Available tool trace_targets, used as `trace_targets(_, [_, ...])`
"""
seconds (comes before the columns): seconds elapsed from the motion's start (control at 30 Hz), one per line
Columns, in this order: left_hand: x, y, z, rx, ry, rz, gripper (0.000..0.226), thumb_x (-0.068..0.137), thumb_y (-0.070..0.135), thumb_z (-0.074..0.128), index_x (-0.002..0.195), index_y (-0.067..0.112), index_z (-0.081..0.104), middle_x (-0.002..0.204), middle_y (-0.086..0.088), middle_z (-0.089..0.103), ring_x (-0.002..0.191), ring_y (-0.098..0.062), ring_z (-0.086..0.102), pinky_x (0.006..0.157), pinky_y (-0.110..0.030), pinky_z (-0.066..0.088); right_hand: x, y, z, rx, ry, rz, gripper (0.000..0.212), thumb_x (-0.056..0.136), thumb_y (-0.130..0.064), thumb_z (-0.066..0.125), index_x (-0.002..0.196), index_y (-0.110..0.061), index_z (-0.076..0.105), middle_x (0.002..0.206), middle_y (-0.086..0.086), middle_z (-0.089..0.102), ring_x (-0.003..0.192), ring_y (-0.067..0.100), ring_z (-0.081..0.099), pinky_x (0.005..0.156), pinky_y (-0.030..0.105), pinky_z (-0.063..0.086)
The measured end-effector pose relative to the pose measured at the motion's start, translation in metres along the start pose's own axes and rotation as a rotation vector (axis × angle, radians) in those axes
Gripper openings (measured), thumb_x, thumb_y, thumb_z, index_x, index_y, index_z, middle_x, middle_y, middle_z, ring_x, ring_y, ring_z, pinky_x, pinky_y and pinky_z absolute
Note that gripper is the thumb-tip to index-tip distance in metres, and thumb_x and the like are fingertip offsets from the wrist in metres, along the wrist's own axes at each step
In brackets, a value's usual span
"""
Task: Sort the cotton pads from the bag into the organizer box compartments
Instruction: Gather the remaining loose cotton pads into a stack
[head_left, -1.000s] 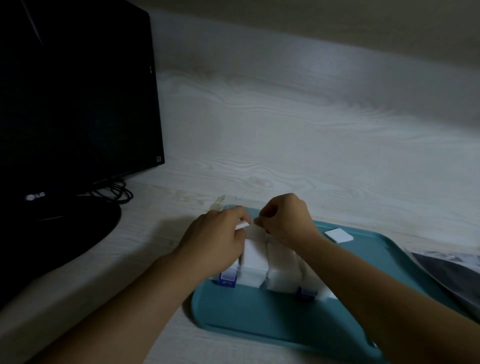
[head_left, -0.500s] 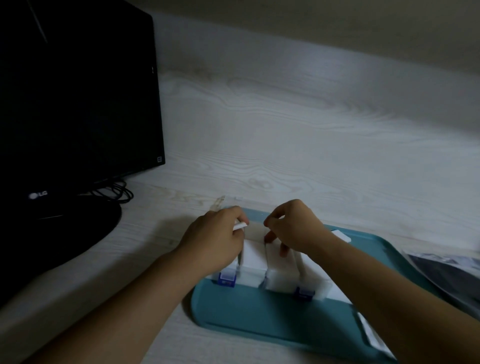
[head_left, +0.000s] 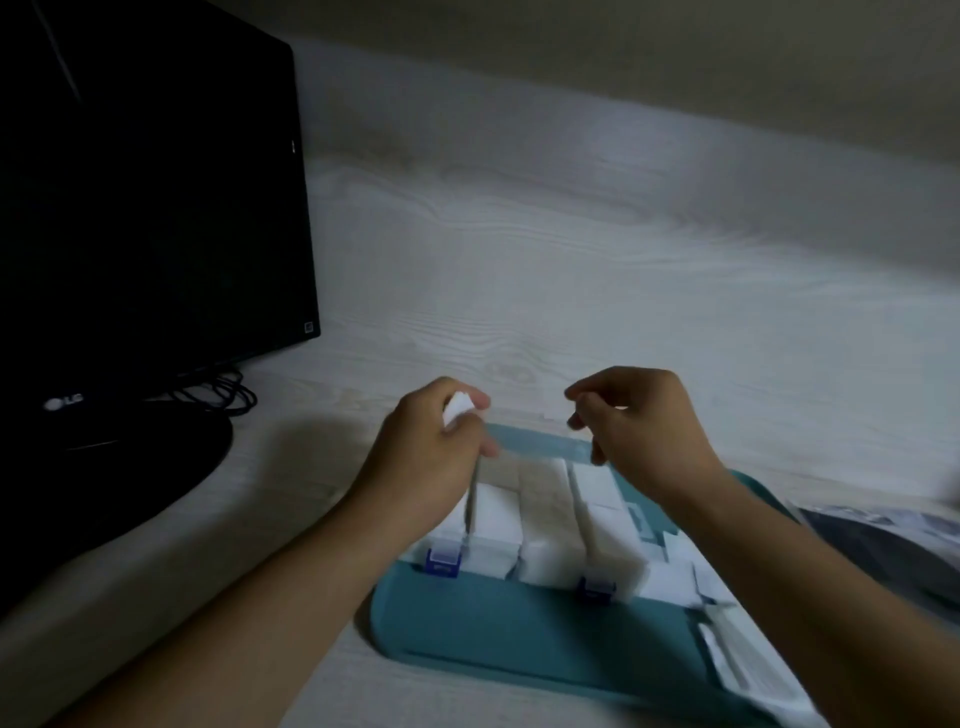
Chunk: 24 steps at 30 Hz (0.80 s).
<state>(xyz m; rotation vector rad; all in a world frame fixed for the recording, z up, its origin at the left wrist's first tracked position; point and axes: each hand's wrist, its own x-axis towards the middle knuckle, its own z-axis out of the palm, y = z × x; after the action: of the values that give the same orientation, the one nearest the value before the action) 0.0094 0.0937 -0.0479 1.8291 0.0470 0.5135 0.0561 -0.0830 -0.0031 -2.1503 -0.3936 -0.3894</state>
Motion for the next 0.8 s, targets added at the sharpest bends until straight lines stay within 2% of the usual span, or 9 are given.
trace_targets(0.07, [-0.021,0.017,0.010,-0.421,-0.150,-0.271,0.019,0.098,0.013,0.047,0.107,0.013,0.063,0.073,-0.008,0.074,0.043,-0.011,0.037,0.043,-0.020,0.027,-0.022,0.004,-0.010,0.058,0.067,-0.168,0.017,0.091,-0.011,0.061,0.090,-0.023,0.072,0.076,-0.007,0.071,0.056,0.011,0.063,0.051,0.022,0.048])
trace_targets(0.13, [-0.045,0.030,0.024,-0.749,-0.335,-0.510,0.027,0.100,0.027,0.044,0.105,0.007,0.061,0.068,-0.014,0.068,0.041,-0.013,0.033,0.042,-0.019,0.020,-0.051,0.015,-0.015,0.099,0.044,-0.310,0.016,0.090,-0.013,0.065,0.088,-0.027,0.072,0.081,-0.008,0.070,0.066,0.013,0.064,0.056,0.027,0.048])
trace_targets(0.23, [-0.068,0.031,0.044,-0.924,-0.460,-0.671,0.049,0.100,0.051,0.034,0.091,0.010,0.059,0.058,-0.008,0.059,0.040,-0.014,0.038,0.041,-0.014,0.022,-0.080,0.034,-0.016,0.074,-0.096,-0.404,0.012,0.086,-0.025,0.064,0.092,-0.031,0.073,0.097,-0.010,0.067,0.088,0.009,0.066,0.065,0.023,0.049])
trace_targets(0.3, [-0.072,0.028,0.053,-0.960,-0.429,-0.739,0.057,0.099,0.057,0.030,0.086,0.010,0.061,0.056,-0.006,0.061,0.042,-0.014,0.043,0.045,-0.016,0.025,-0.086,0.042,-0.014,0.002,-0.188,-0.383,0.018,0.084,-0.038,0.063,0.097,-0.032,0.074,0.105,-0.015,0.063,0.096,0.004,0.064,0.075,0.013,0.046])
trace_targets(0.4, [-0.073,0.025,0.058,-0.969,-0.373,-0.759,0.056,0.100,0.054,0.031,0.084,0.012,0.065,0.054,-0.005,0.059,0.043,-0.013,0.045,0.049,-0.018,0.026,-0.091,0.045,-0.009,-0.177,-0.155,-0.429,0.024,0.081,-0.042,0.064,0.103,-0.037,0.073,0.107,-0.025,0.058,0.100,-0.006,0.059,0.081,0.004,0.040])
trace_targets(0.5, [-0.073,0.016,0.060,-0.874,-0.306,-0.729,0.055,0.097,0.053,0.039,0.078,0.009,0.065,0.051,-0.008,0.053,0.039,-0.018,0.044,0.043,-0.017,0.028,-0.094,0.047,-0.004,-0.183,-0.100,-0.430,0.025,0.076,-0.028,0.071,0.100,-0.034,0.072,0.103,-0.025,0.058,0.099,-0.004,0.058,0.083,0.009,0.044])
trace_targets(0.67, [-0.073,0.013,0.061,-0.813,-0.313,-0.670,0.055,0.099,0.052,0.034,0.089,0.005,0.060,0.052,-0.010,0.049,0.040,-0.021,0.042,0.044,-0.020,0.024,-0.095,0.047,-0.004,-0.184,-0.030,-0.436,0.023,0.075,-0.022,0.077,0.096,-0.032,0.073,0.103,-0.022,0.059,0.100,-0.002,0.057,0.084,0.013,0.045])
trace_targets(0.8, [-0.071,0.008,0.060,-0.824,-0.302,-0.662,0.057,0.098,0.055,0.037,0.081,0.007,0.063,0.055,-0.010,0.052,0.044,-0.021,0.044,0.045,-0.021,0.027,-0.098,0.042,-0.003,-0.086,-0.026,-0.444,0.014,0.076,-0.019,0.076,0.083,-0.030,0.070,0.099,-0.018,0.063,0.100,0.003,0.061,0.083,0.013,0.045])
